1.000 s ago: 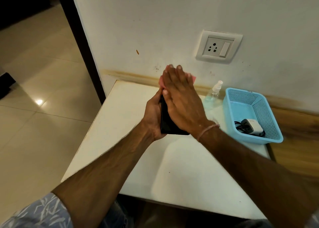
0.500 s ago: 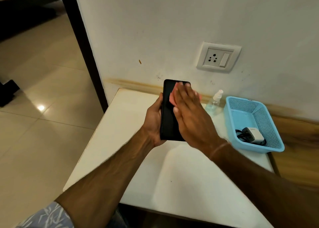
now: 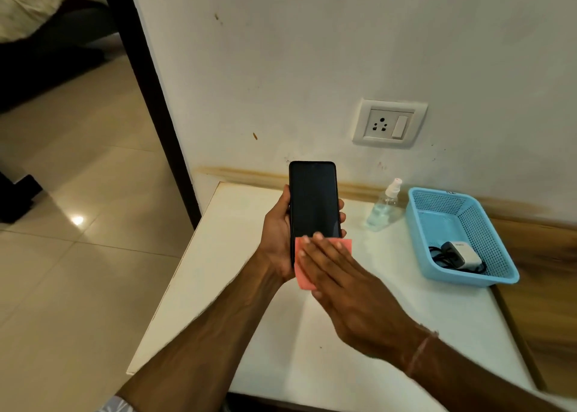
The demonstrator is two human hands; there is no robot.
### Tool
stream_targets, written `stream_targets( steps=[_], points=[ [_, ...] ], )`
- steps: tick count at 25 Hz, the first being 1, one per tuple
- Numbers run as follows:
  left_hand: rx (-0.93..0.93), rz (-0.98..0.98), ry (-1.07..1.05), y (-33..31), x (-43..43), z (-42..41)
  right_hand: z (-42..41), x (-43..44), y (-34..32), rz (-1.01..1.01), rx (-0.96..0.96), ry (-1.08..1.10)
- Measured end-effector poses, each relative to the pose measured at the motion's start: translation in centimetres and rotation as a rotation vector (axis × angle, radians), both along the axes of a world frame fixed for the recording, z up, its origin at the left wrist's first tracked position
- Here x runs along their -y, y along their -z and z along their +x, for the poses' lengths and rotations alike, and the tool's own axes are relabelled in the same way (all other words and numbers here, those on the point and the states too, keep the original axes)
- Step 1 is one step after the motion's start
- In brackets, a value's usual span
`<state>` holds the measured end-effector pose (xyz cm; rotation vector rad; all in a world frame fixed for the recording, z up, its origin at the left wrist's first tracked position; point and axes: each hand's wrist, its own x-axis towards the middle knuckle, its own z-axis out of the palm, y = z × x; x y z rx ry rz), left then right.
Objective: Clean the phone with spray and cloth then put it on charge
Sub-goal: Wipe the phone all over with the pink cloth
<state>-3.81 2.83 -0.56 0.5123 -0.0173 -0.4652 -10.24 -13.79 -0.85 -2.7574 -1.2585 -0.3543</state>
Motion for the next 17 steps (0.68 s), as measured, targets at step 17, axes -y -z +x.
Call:
stream_targets(
  steps=[17],
  points=[
    [-0.029, 0.016, 0.003, 0.0, -0.3, -0.1, 0.5, -0.5, -0.3, -0.033, -0.011, -0.003]
  ],
)
